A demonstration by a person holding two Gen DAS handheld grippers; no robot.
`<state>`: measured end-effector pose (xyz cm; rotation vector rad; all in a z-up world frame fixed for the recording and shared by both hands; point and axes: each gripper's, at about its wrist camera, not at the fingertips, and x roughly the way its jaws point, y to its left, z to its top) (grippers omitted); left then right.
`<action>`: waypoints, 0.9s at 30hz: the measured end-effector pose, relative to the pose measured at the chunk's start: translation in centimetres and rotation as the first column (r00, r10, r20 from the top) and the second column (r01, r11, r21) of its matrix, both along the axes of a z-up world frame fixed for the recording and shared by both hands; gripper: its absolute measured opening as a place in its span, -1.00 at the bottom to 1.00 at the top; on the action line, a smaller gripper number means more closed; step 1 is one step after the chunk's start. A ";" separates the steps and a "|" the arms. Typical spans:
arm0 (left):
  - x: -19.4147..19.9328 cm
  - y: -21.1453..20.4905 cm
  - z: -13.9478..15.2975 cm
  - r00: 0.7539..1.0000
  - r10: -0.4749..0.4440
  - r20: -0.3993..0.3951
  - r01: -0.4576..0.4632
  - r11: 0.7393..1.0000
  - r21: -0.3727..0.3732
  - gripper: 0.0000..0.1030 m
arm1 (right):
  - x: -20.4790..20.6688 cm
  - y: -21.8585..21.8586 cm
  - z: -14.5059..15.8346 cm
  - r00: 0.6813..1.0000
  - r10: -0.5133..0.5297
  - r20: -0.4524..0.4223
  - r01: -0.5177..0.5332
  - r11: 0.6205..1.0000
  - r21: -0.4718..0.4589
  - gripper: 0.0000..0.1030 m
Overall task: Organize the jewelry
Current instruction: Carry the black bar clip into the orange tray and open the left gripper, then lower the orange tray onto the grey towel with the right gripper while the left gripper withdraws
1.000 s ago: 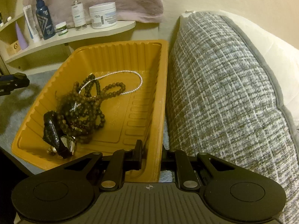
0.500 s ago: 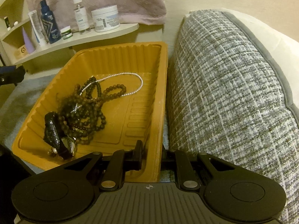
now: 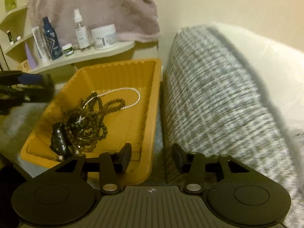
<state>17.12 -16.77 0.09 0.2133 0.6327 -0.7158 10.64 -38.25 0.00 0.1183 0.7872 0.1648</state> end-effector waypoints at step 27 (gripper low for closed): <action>-5.1 9.2 -0.7 0.899 0.426 -0.101 -0.428 0.904 0.002 0.89 | -3.9 3.2 3.8 0.994 -0.112 -0.011 0.112 0.982 0.155 0.28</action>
